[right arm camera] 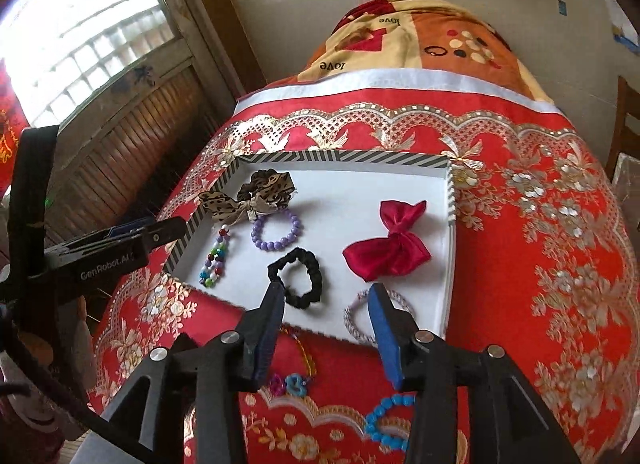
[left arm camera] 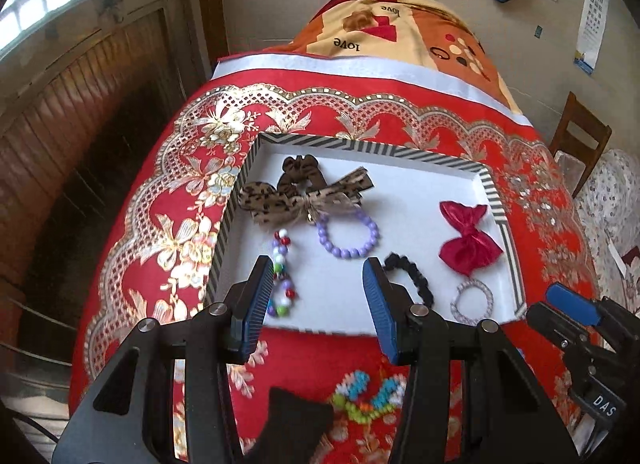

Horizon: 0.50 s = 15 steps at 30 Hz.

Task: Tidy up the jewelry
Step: 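Withdraw both tools from the tray toward the black pouch and blue bracelet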

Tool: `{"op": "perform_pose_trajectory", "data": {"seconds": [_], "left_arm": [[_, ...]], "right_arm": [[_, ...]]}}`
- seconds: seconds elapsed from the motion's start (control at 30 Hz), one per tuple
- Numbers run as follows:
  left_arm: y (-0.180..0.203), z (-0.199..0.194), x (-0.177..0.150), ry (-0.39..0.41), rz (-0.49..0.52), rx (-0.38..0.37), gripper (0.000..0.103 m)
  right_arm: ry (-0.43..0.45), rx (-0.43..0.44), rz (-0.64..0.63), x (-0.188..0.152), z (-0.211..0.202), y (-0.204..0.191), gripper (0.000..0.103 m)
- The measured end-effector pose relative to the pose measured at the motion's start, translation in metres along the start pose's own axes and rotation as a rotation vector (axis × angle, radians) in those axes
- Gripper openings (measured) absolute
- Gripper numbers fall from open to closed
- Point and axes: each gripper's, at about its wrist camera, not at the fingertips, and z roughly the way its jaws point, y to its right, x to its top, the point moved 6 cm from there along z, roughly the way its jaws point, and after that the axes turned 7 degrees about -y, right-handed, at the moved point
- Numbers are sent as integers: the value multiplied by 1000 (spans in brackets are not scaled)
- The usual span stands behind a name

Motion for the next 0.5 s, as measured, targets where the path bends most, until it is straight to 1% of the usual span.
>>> {"op": "perform_pose_trajectory", "data": {"seconds": [0.27, 0.5], "left_arm": [[12, -24, -29, 21, -1, 10, 46], [19, -37, -54, 24, -2, 21, 46]], "right_arm": [[15, -10, -11, -22, -26, 4, 42], [15, -15, -15, -42, -41, 7, 43]]}}
